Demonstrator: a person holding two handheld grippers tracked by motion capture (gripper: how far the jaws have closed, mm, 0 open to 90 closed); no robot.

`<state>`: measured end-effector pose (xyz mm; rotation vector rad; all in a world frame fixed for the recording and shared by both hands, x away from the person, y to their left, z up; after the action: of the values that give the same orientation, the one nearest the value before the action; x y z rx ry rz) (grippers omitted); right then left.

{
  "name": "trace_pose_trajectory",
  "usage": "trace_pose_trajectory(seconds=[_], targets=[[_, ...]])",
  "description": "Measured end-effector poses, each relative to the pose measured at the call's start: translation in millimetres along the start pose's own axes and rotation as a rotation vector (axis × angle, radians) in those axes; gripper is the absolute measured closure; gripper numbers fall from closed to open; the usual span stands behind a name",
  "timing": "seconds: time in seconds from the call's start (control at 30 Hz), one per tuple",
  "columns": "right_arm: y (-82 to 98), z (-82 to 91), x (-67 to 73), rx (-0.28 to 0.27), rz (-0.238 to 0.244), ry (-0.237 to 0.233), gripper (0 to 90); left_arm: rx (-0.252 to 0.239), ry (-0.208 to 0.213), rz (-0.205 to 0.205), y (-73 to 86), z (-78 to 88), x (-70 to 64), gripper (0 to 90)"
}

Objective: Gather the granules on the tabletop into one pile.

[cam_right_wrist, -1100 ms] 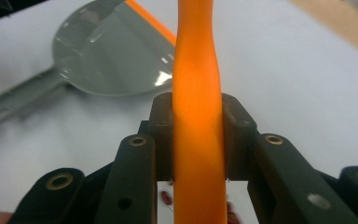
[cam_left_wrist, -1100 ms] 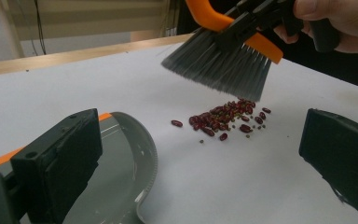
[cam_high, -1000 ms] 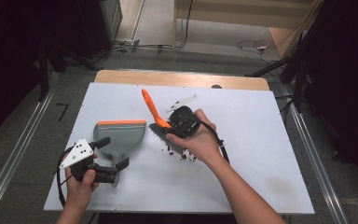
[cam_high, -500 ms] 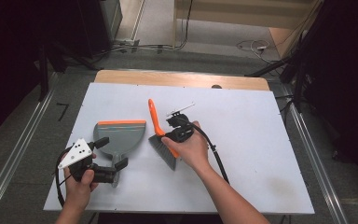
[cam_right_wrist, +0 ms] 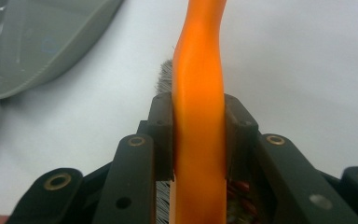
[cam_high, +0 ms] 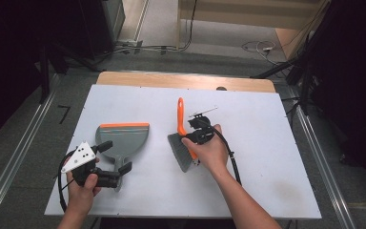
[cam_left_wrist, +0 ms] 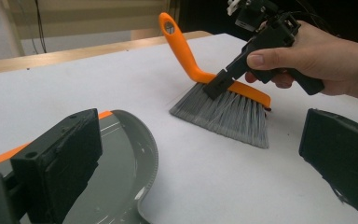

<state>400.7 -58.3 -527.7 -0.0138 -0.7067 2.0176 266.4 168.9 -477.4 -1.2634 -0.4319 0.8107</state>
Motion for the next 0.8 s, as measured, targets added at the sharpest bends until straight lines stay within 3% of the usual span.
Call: trace_pose_trajectory(seconds=[0.27,0.8], targets=[[3.4,11.1,-24.9,-0.011,-0.014,0.048,67.7,0.004,0.000,0.000,0.6,-1.0,-1.0,0.0],[6.3,25.2,-58.6,-0.011,-0.039,0.091,67.4,0.005,0.001,0.000,1.0,-1.3,-0.9,0.0]])
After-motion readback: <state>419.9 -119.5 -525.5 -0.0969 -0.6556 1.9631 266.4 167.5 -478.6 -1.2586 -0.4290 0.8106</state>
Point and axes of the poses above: each handheld gripper's, and its own axes: z roughly backward along the jaws, y roughly out of its underside, x roughly to its left, the point moved 8 cm from there along -z, roughly forward along the jaws, and after that the axes turned 2 degrees about y, right-handed, at the moved point
